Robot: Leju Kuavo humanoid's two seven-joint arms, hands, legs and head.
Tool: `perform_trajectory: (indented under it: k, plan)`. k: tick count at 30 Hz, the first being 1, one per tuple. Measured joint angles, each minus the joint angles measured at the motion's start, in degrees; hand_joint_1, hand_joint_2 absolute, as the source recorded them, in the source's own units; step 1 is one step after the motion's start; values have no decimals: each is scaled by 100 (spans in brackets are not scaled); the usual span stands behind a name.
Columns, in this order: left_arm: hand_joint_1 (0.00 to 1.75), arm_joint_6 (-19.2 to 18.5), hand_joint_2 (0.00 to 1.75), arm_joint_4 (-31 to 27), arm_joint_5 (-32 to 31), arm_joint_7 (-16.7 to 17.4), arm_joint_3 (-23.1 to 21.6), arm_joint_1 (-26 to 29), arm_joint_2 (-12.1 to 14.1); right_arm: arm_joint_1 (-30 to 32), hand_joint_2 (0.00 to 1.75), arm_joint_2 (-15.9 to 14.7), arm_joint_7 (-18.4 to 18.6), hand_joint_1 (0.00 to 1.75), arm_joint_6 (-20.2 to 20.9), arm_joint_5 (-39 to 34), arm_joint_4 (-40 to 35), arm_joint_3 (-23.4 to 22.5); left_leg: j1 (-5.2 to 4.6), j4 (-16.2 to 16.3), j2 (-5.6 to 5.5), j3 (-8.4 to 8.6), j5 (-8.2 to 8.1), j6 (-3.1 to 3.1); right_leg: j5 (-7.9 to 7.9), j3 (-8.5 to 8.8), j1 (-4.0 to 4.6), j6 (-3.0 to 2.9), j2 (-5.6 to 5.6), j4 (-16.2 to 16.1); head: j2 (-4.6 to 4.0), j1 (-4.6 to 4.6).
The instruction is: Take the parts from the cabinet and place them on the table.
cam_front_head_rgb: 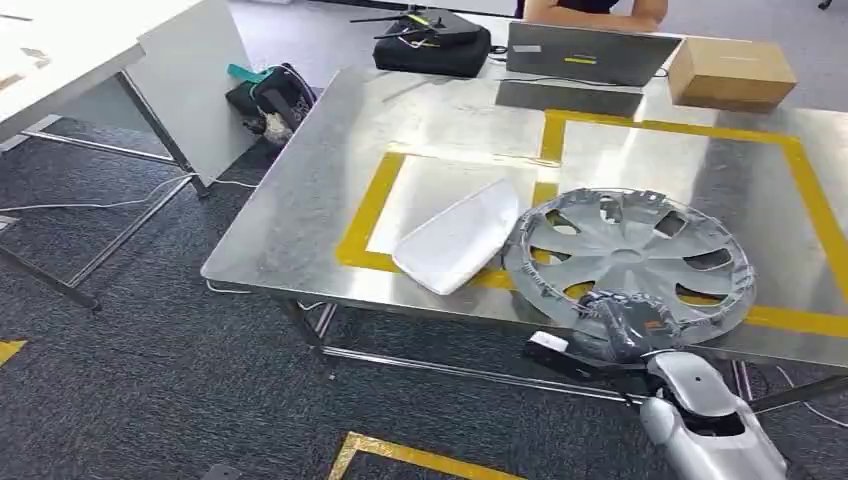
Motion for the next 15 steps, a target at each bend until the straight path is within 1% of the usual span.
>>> perform_trajectory:
  k: [1,2,3,4,5,6,7,8,9,10,11,12,13,14,15]
  plan:
    - [0,-9,175,0,2,-13,0,-6,2,-90,175,28,22,175,2,20,79,4,2,18,1,-27,-2,-25,-10,8,5,-24,3,-66,2,9]
    - [0,-15,175,0,0,-18,0,0,2,-162,175,66,35,175,2,28,155,7,14,3,4,-29,6,-54,-12,-8,20,-36,17,-67,0,-18]
    - [0,-20,175,0,0,-22,0,1,2,-250,175,98,52,175,2,46,233,13,30,-15,8,-18,0,-81,-26,-11,36,-67,30,-65,0,-15]
    - [0,-22,175,0,0,-24,0,-18,7,-360,175,133,70,175,2,55,319,22,23,-22,11,12,-23,-121,-25,22,24,-109,33,-98,0,-15]
    - [0,-20,175,-2,0,-26,0,-26,33,-445,175,190,92,175,2,70,410,35,36,14,13,26,-56,-154,-18,92,-15,-139,23,-139,0,-4]
    - [0,-20,175,-2,0,-31,0,-44,33,-561,175,230,98,175,2,79,516,44,28,226,21,-66,-143,-204,-45,136,-21,-181,7,-150,0,-68]
    - [0,-22,175,0,0,-31,-2,-49,31,-661,175,271,109,175,0,81,630,48,41,624,24,-300,-319,-237,-62,153,-26,-207,-10,-150,0,-76]
    - [0,-22,175,0,0,-31,-2,-50,31,-723,175,310,114,175,-2,87,736,52,60,1070,29,-569,-487,-261,-76,166,-26,-227,-18,-150,0,-83]
    - [0,-22,175,0,0,-31,-2,-36,35,-773,175,341,116,175,-7,94,806,57,69,1476,34,-830,-599,-281,-92,173,-26,-234,-20,-150,0,-72]
    - [0,-22,175,-2,0,-31,0,-15,42,-816,175,378,114,175,-22,96,883,63,77,1697,36,-1013,-593,-291,-112,187,-28,-236,-18,-150,0,-83]
    - [0,-22,175,0,0,-31,2,-1,48,-846,175,417,114,175,-24,96,931,74,89,1636,37,-1047,-435,-302,-132,216,-33,-227,-7,-149,0,-81]
    - [0,-22,175,-2,0,-31,7,-2,50,-868,175,450,114,175,-24,96,975,87,100,1377,38,-966,-186,-309,-161,253,-40,-212,2,-149,0,-81]
    - [0,-22,175,-2,0,-31,9,-8,66,-889,175,481,114,175,-24,96,1016,92,107,895,43,-762,139,-312,-198,309,-53,-188,6,-149,0,-79]
    - [0,-22,175,-2,0,-31,11,-11,68,-911,175,505,116,175,-22,96,1049,92,115,432,61,-548,393,-322,-235,359,-66,-152,9,-149,0,-83]
    - [0,-26,175,0,0,-44,13,-11,59,-950,175,526,116,175,-20,96,1088,94,118,117,96,-421,449,-340,-274,373,-32,-102,15,-135,0,-105]
